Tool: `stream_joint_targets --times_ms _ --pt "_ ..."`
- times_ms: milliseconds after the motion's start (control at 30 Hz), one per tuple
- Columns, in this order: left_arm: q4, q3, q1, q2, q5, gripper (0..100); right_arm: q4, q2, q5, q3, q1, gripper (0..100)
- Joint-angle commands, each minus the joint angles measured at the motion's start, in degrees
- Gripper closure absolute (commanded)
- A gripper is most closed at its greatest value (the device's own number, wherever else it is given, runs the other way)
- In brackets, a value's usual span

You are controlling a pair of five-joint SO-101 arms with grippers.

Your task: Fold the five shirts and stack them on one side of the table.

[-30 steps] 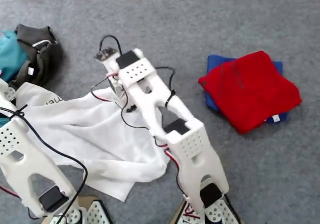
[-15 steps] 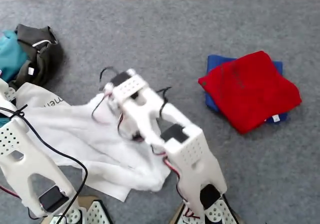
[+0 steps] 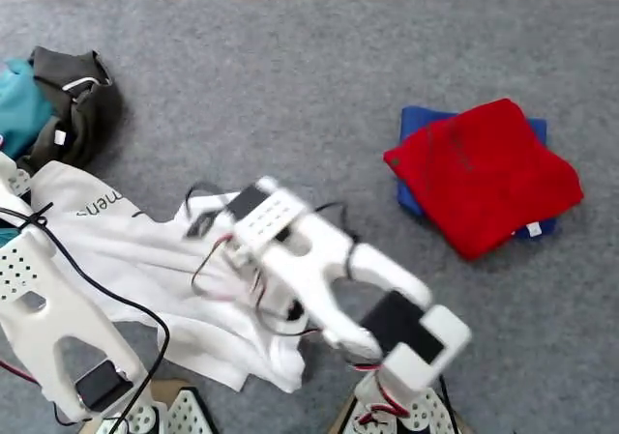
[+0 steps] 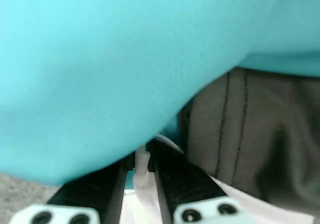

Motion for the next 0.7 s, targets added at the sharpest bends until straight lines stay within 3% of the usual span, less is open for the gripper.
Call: stream_joint_targets --times_ms 0,233,367,533,667 --pt "-2.2 -1.2 2.2 -0.1 -0.3 97 1.6 -5.8 0.8 -12.4 4.1 98.0" --pt "-2.2 -1.2 2.2 0.1 -0.3 97 -15.7 5.3 0.7 -24.1 5.5 98.3" --pt "-2.2 -1.2 2.2 0.2 -0.3 97 -24.6 14.7 0.7 -29.3 9.9 98.3" --pt "-2.3 -1.2 2.2 0.2 -0.3 97 -20.8 24.6 -5.2 -41.1 16.6 95.9" --pt "-2.5 -1.2 2.3 0.2 -0.2 97 -10.0 31.3 -13.0 -51.6 16.0 75.3"
